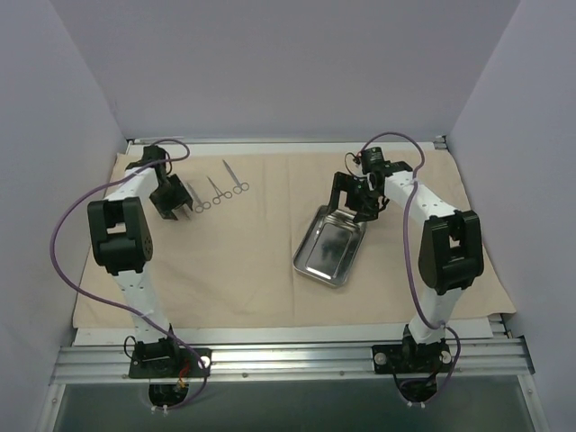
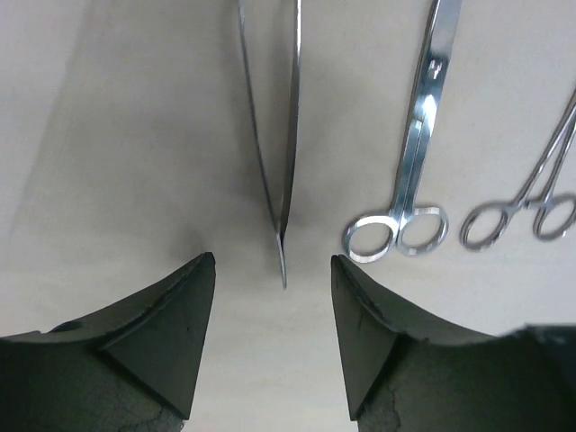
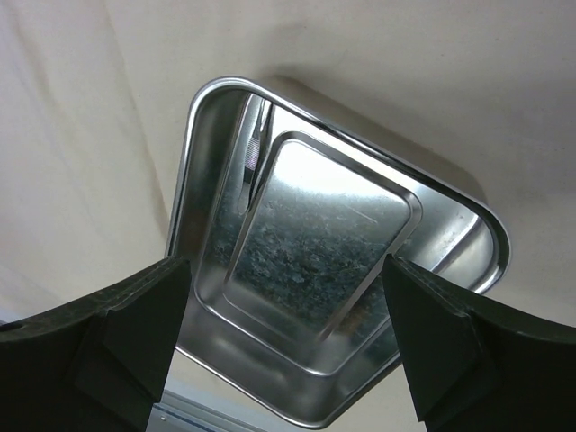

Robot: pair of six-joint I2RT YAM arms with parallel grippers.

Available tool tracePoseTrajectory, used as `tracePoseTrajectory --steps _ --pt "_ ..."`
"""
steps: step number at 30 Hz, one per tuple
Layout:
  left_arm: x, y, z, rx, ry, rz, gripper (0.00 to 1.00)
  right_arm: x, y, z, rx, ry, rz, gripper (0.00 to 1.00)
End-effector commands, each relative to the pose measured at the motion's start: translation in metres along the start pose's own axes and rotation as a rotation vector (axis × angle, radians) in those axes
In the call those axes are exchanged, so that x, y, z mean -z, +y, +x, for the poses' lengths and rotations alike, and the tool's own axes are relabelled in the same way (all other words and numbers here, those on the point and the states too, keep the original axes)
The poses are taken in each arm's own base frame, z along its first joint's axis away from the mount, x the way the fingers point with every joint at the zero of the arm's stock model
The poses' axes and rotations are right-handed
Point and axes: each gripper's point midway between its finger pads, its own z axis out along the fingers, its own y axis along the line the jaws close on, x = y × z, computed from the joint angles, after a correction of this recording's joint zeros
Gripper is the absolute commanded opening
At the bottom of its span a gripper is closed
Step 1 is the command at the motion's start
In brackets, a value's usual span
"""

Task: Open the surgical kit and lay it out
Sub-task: Place the medical item in the surgical kit, then pick up the medical item from the container.

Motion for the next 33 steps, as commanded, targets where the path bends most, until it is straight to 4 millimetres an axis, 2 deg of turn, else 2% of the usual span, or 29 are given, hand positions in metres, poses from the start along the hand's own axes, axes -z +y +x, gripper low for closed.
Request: tracePoseTrajectory --steps 1,2,3,5,6,7,8,9,10,11,12,20,24,27,33 --pt "0.063 -0.008 -0.004 -0.008 -0.071 0.079 0.63 -0.014 -0.011 0.016 -0.031 0.036 0.082 0.9" --pt "0.071 -0.013 0.001 -0.021 -0.075 0.096 0.63 -0.019 -0.013 0.019 -0.053 0.045 0.103 0.88" --pt "0.09 -0.019 0.001 -0.032 -0.106 0.128 0.63 -0.023 -0.015 0.016 -0.056 0.027 0.128 0.85" --pt "0.102 -0.027 0.019 -0.074 -0.097 0.147 0.63 -0.031 -0.008 0.017 -0.054 0.011 0.14 0.77" --pt "0.118 -0.032 0.022 -0.089 -0.123 0.168 0.63 -0.035 -0.008 0.014 -0.051 -0.013 0.155 0.75" --pt "0.122 -0.031 0.03 -0.099 -0.119 0.172 0.63 -0.039 -0.003 0.015 -0.041 -0.02 0.152 0.64" --pt "0.127 -0.036 0.036 -0.117 -0.124 0.188 0.63 -0.042 -0.002 0.013 -0.047 -0.037 0.157 0.59" --pt "0.141 -0.05 0.047 -0.155 -0.141 0.225 0.63 -0.045 0.002 0.007 -0.064 -0.076 0.149 0.55" --pt "0.144 -0.051 0.052 -0.163 -0.141 0.234 0.63 -0.048 -0.001 0.008 -0.073 -0.087 0.157 0.45" --pt "0.144 -0.051 0.059 -0.173 -0.132 0.236 0.63 -0.051 0.0 0.007 -0.08 -0.098 0.157 0.42" --pt "0.152 -0.054 0.063 -0.182 -0.141 0.256 0.63 -0.053 0.001 0.005 -0.087 -0.113 0.159 0.41" --pt "0.168 -0.048 0.081 -0.198 -0.143 0.314 0.63 -0.067 -0.004 0.001 -0.098 -0.143 0.204 0.41" --pt "0.169 -0.048 0.086 -0.193 -0.141 0.33 0.63 -0.072 -0.007 -0.003 -0.1 -0.152 0.224 0.4" --pt "0.171 -0.047 0.087 -0.192 -0.14 0.334 0.63 -0.074 -0.006 -0.007 -0.095 -0.16 0.223 0.34" --pt "0.169 -0.047 0.09 -0.19 -0.136 0.339 0.63 -0.074 -0.002 -0.008 -0.093 -0.159 0.217 0.34"
